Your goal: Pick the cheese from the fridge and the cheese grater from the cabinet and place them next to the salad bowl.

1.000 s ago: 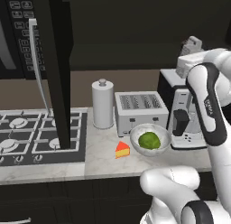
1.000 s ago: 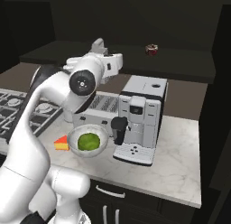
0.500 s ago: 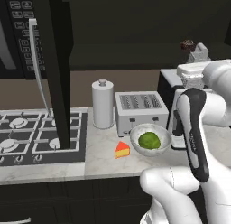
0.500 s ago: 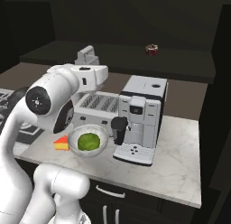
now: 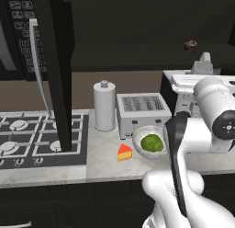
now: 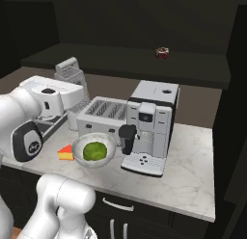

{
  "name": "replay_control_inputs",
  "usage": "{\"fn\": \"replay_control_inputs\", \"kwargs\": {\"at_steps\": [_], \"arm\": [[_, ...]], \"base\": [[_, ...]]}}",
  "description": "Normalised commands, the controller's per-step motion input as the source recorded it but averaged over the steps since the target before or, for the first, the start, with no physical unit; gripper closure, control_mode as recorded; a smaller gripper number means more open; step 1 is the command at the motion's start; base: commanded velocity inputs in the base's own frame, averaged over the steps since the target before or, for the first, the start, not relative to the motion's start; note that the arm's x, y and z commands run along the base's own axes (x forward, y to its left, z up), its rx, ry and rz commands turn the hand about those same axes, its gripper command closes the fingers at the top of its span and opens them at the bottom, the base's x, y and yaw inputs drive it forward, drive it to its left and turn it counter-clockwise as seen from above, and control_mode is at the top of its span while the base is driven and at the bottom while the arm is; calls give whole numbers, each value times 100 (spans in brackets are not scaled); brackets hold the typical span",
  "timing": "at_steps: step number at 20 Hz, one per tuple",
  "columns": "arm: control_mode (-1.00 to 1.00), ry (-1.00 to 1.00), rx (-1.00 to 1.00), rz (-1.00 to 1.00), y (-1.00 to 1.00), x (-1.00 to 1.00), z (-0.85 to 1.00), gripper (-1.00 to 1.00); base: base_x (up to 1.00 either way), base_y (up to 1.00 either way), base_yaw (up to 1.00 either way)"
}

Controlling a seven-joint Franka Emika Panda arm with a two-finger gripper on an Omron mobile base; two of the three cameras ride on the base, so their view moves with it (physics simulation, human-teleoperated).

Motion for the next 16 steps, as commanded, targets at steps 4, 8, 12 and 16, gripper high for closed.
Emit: {"fn": "replay_control_inputs", "kwargs": {"at_steps": [4,8,12,16], "arm": [[-100,-9,12,-12,67,-48,0,100],[-100,-9,13,-7,66,-31,-9,100],[-100,-5,11,0,49,0,-45,100],[-100,-1,4,3,26,0,-64,100]], "base": [[0,0,0],[0,0,0],[0,0,0],[0,0,0]]}}
